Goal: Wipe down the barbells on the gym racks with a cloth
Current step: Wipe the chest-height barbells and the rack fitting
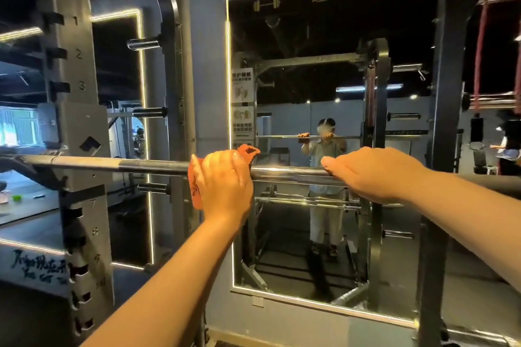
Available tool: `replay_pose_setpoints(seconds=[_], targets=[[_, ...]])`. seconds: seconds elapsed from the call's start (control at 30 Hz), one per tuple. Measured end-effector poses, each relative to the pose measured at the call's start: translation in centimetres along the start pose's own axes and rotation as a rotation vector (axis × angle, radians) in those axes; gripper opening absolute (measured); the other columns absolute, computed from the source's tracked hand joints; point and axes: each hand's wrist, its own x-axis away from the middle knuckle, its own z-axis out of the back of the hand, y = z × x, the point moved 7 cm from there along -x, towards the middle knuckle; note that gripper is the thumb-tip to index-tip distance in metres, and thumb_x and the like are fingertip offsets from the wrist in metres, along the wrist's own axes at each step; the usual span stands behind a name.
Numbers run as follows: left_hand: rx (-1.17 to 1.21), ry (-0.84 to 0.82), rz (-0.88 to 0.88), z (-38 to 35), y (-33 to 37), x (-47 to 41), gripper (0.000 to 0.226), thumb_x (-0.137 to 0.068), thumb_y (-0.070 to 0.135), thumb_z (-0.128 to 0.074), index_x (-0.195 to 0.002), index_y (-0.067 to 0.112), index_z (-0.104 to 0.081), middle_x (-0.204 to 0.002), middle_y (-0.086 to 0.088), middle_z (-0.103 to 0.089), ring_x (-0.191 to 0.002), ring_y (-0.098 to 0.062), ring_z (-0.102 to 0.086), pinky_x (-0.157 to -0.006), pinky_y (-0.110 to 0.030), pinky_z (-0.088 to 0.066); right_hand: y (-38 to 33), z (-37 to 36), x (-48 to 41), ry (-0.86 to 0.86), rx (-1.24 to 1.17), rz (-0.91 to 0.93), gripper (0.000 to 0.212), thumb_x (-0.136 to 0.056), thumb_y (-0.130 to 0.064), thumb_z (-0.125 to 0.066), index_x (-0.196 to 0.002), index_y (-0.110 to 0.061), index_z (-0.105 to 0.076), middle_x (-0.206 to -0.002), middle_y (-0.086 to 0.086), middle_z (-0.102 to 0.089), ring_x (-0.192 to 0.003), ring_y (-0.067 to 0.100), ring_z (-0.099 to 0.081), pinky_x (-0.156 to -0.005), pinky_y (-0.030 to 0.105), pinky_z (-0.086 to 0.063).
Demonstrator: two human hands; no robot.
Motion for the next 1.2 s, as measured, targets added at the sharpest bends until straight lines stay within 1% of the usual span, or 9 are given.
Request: replay_pose_setpoints(seconds=[0.07,0.17,0.43,0.57,0.67,0.8,0.97,1.1,1.2], targets=[[0.149,0.058,0.128,-0.4,1.8,0.7,0.035,-0.103,0.035,-0.023,-0.091,0.020,-0.051,-0.096,0.003,-0.052,-0.109,-0.023,-0.050,-0.124,-0.049,0.003,0.2,-0.3,-0.3,0.041,-0.019,-0.022,0.030,-0.110,-0.033,-0.015,-0.107,-0.026,-0.044,-0.085,-0.008,-0.053,-0.077,0.011,-0.056,-0.079,0.035,-0.054],[0.120,-0.003,-0.014,-1.4,6.7,2.9,0.040,-0.101,0.038,-0.022,-0.099,0.019,-0.057,-0.104,-0.001,-0.057,-0.113,-0.024,-0.050,-0.125,-0.056,-0.003,0.2,-0.3,-0.8,0.062,-0.060,-0.054,0.035,-0.109,-0.034,-0.013,-0.093,-0.025,-0.042,-0.076,-0.006,-0.047,-0.068,0.009,-0.048,-0.071,0.035,-0.048],[0.067,-0.069,-0.297,-1.4,6.4,3.3,0.035,-0.106,0.045,-0.030,-0.124,0.032,-0.057,-0.115,0.012,-0.063,-0.118,-0.013,-0.056,-0.121,-0.050,-0.021,-0.2,0.0,-0.2,0.112,0.028,-0.017,0.032,-0.110,-0.034,-0.013,-0.095,-0.027,-0.040,-0.072,-0.004,-0.048,-0.065,0.012,-0.051,-0.061,0.032,-0.044],[0.112,0.012,-0.028,-0.7,4.3,1.7,0.039,-0.106,0.038,-0.026,-0.102,0.025,-0.063,-0.096,0.010,-0.062,-0.104,-0.016,-0.060,-0.124,-0.048,-0.016,-0.1,-0.1,-0.3,0.113,0.055,-0.009,0.045,-0.108,-0.038,-0.008,-0.099,-0.024,-0.049,-0.071,-0.003,-0.049,-0.061,0.013,-0.050,-0.055,0.029,-0.035],[0.137,0.067,0.050,-0.9,7.4,2.2,0.046,-0.102,0.040,-0.022,-0.090,0.022,-0.063,-0.089,0.005,-0.063,-0.098,-0.019,-0.058,-0.123,-0.048,-0.017,-0.3,0.0,-0.2,0.151,0.094,0.005,0.040,-0.110,-0.036,-0.012,-0.100,-0.023,-0.049,-0.074,-0.002,-0.053,-0.064,0.014,-0.054,-0.057,0.031,-0.044],[0.118,-0.021,-0.157,-2.0,11.4,4.4,0.044,-0.103,0.043,-0.026,-0.105,0.024,-0.065,-0.101,0.006,-0.064,-0.106,-0.018,-0.058,-0.119,-0.049,-0.027,-0.5,0.2,0.1,0.151,0.125,0.003,0.035,-0.110,-0.037,-0.016,-0.107,-0.025,-0.048,-0.073,-0.006,-0.046,-0.059,0.010,-0.046,-0.049,0.025,-0.032],[0.004,-0.138,-0.352,-1.7,8.6,3.2,0.042,-0.108,0.052,-0.024,-0.124,0.034,-0.059,-0.111,0.015,-0.065,-0.110,-0.011,-0.059,-0.113,-0.042,-0.031,-0.6,0.3,0.3,0.117,0.097,0.000,0.032,-0.110,-0.034,-0.017,-0.100,-0.022,-0.045,-0.073,-0.003,-0.047,-0.058,0.011,-0.046,-0.056,0.029,-0.042],[0.028,-0.038,-0.206,-0.8,4.5,2.0,0.027,-0.110,0.044,-0.034,-0.116,0.033,-0.059,-0.105,0.018,-0.061,-0.110,-0.009,-0.059,-0.122,-0.046,-0.022,0.8,0.2,1.3,0.053,0.036,0.008,0.018,-0.110,-0.028,-0.020,-0.108,-0.023,-0.036,-0.075,-0.004,-0.037,-0.061,0.010,-0.039,-0.055,0.027,-0.033],[0.186,0.082,-0.098,-0.6,4.6,2.7,0.038,-0.109,0.037,-0.025,-0.113,0.025,-0.061,-0.106,0.011,-0.060,-0.114,-0.014,-0.056,-0.126,-0.050,-0.010,1.1,-0.1,1.9,0.112,0.145,0.016,0.033,-0.109,-0.034,-0.014,-0.103,-0.022,-0.044,-0.076,-0.003,-0.049,-0.060,0.011,-0.047,-0.054,0.027,-0.039]])
